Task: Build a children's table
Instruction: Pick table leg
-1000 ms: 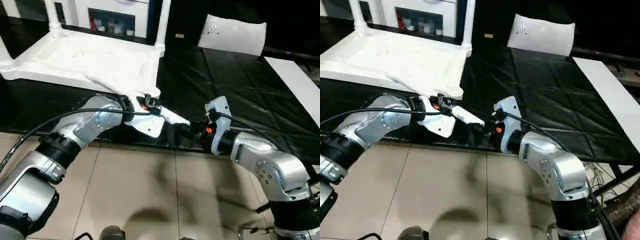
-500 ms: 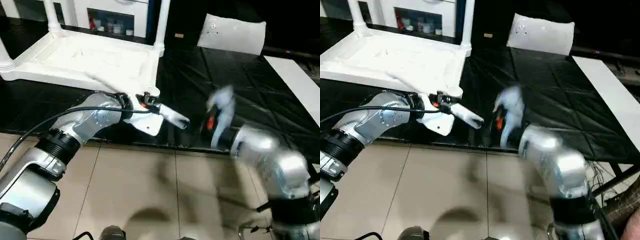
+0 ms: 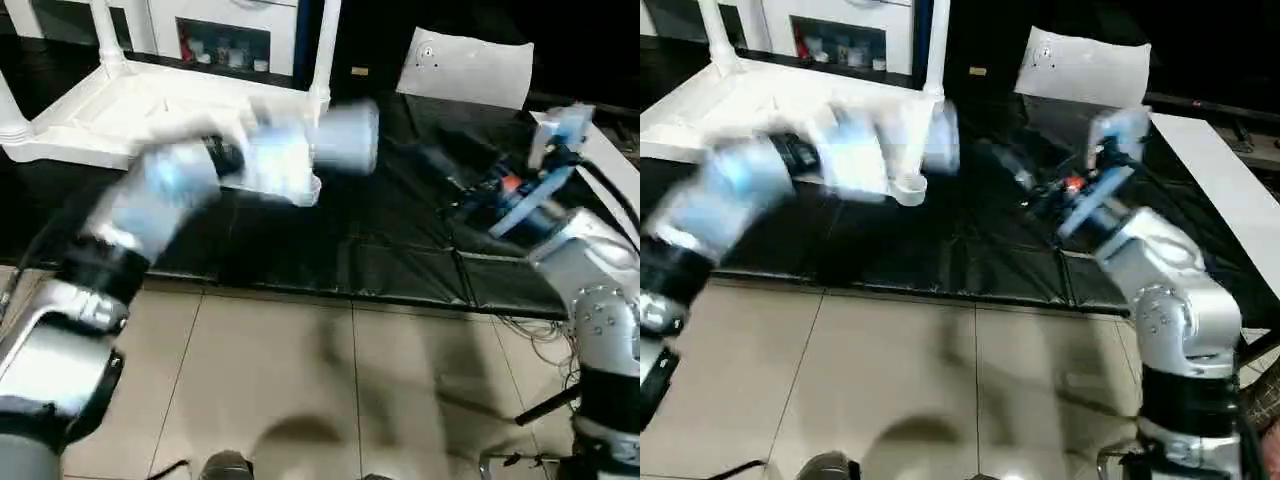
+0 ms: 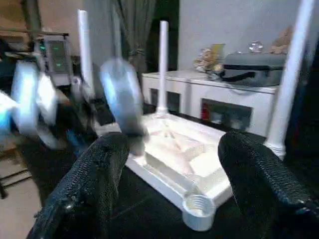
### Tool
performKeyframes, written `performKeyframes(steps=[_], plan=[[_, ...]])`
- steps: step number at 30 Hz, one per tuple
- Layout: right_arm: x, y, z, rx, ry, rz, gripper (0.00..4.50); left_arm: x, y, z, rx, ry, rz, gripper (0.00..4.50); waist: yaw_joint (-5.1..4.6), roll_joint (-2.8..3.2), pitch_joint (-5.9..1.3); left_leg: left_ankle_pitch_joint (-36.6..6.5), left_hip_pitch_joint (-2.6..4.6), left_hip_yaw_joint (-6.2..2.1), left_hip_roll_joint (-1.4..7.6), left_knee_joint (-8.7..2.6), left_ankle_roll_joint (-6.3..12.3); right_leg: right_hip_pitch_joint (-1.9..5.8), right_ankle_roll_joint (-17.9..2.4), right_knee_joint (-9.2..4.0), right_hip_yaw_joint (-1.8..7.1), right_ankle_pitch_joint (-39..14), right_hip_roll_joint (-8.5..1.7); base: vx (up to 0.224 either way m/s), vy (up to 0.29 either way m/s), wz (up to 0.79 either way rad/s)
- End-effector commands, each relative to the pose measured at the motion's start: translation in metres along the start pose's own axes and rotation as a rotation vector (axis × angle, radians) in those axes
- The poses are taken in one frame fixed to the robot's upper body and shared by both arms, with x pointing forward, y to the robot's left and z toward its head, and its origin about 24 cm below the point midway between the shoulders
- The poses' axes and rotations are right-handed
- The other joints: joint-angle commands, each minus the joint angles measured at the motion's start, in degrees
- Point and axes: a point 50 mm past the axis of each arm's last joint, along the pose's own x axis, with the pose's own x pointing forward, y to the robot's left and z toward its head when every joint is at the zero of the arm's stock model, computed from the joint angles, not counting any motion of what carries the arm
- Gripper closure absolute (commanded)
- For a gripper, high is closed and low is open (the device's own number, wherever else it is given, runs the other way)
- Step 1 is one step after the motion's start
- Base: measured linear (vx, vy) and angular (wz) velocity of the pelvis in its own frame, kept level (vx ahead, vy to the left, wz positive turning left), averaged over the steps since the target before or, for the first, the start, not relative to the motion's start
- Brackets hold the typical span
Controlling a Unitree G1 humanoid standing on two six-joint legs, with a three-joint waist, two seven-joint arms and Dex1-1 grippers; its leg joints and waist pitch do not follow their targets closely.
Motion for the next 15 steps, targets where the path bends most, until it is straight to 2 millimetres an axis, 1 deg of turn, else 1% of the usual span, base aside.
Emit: performKeyframes(steps=[1,2,3,4,5,6,7,8,9,10,11,12,13,15], plan=[[-0.003,-0.004,-0.003,-0.032,0.024,-0.018,0.80,0.001,0.010,0.013,-0.206,-0.071,0.040,3.01,0.20,1.53,-4.78,-12.4,1.09,-0.54,3.25,-4.04,-3.11,2.88,-11.7,-4.14,3.82,-5.4,-5.04,0.000,0.000,0.00],[-0.003,-0.003,-0.005,-0.036,0.035,-0.016,0.80,0.001,0.014,0.018,-0.300,-0.104,0.066,3.01,0.20,1.54,-4.78,-12.2,1.06,-0.56,3.33,-4.06,-3.12,2.91,-11.7,-4.04,3.82,-5.0,-5.00,0.000,0.000,0.00],[-0.003,-0.003,-0.006,-0.042,0.045,-0.014,0.67,0.001,0.019,0.022,-0.388,-0.134,0.085,3.01,0.25,1.53,-4.77,-11.7,1.06,-0.53,3.28,-4.02,-2.87,2.83,-12.2,-4.07,3.78,-4.4,-4.98,0.000,0.000,0.00],[-0.002,-0.003,-0.008,-0.045,0.058,-0.004,0.67,0.000,0.026,0.026,-0.504,-0.177,0.118,3.01,0.19,1.40,-4.75,-11.7,0.99,-0.40,3.06,-3.91,-2.80,2.95,-12.5,-4.01,3.76,-4.6,-4.86,0.000,0.000,0.00],[-0.002,-0.002,-0.009,-0.049,0.072,0.008,0.54,-0.002,0.032,0.029,-0.624,-0.219,0.137,3.01,0.25,1.41,-4.79,-11.6,0.99,-0.36,3.05,-3.80,-2.64,3.06,-12.5,-4.02,3.77,-4.7,-4.89,0.000,0.000,0.00],[-0.002,-0.002,-0.010,-0.053,0.079,0.016,0.44,-0.003,0.036,0.031,-0.704,-0.246,0.142,3.02,0.28,1.06,-4.70,-10.9,0.88,-0.32,2.88,-3.70,-2.13,3.07,-12.6,-4.19,3.71,-5.3,-4.81,0.000,0.000,0.00],[-0.002,-0.001,-0.011,-0.053,0.090,0.034,0.44,-0.004,0.037,0.033,-0.743,-0.265,0.128,3.02,0.21,0.95,-4.69,-10.6,0.87,-0.23,2.86,-3.70,-1.89,3.07,-12.3,-4.31,3.74,-5.9,-4.69,0.000,0.000,0.00],[-0.002,0.000,-0.012,-0.052,0.097,0.048,0.24,-0.004,0.037,0.034,-0.760,-0.276,0.113,3.02,0.23,0.87,-4.68,-10.6,0.86,-0.20,2.84,-3.63,-1.71,3.12,-12.0,-4.34,3.70,-6.4,-4.62,0.000,0.000,0.00],[-0.003,0.000,-0.012,-0.053,0.099,0.051,0.24,-0.004,0.037,0.034,-0.767,-0.278,0.111,3.02,0.20,0.88,-4.58,-10.6,0.72,-0.18,2.77,-3.71,-1.25,3.22,-11.1,-4.64,3.75,-7.7,-4.54,0.000,0.000,0.00],[-0.002,0.001,-0.014,-0.055,0.113,0.071,0.07,-0.006,0.038,0.036,-0.836,-0.294,0.086,3.02,0.20,0.74,-4.67,-10.2,0.83,-0.14,2.85,-3.67,-0.97,3.17,-10.4,-4.70,3.75,-8.1,-4.54,0.000,0.000,0.00],[-0.002,0.001,-0.015,-0.059,0.121,0.082,0.07,-0.008,0.039,0.036,-0.884,-0.298,0.060,3.02,0.08,0.66,-4.70,-10.0,0.86,-0.09,2.92,-3.65,-1.04,3.15,-10.4,-4.51,3.76,-8.0,-4.49,0.000,0.000,0.00],[-0.001,0.001,-0.015,-0.064,0.125,0.087,0.03,-0.010,0.039,0.038,-0.907,-0.298,0.038,3.02,0.07,0.88,-4.66,-9.9,0.82,-0.22,2.96,-3.72,-0.97,3.08,-10.4,-4.62,3.71,-8.1,-4.45,0.000,0.000,0.00],[-0.001,0.001,-0.015,-0.067,0.127,0.089,0.01,-0.011,0.041,0.039,-0.915,-0.303,0.027,3.02,-0.02,0.69,-4.66,-10.1,0.86,-0.18,3.01,-3.72,-0.98,3.02,-10.3,-4.70,3.71,-8.2,-4.41,0.000,0.000,0.00],[0.001,-0.001,-0.013,-0.085,0.132,0.099,0.00,-0.015,0.044,0.043,-0.973,-0.321,0.022,3.02,-0.09,0.71,-4.64,-10.2,0.83,-0.17,3.02,-3.76,-1.16,3.04,-10.2,-4.72,3.73,-8.6,-4.44,0.000,0.000,0.00]])
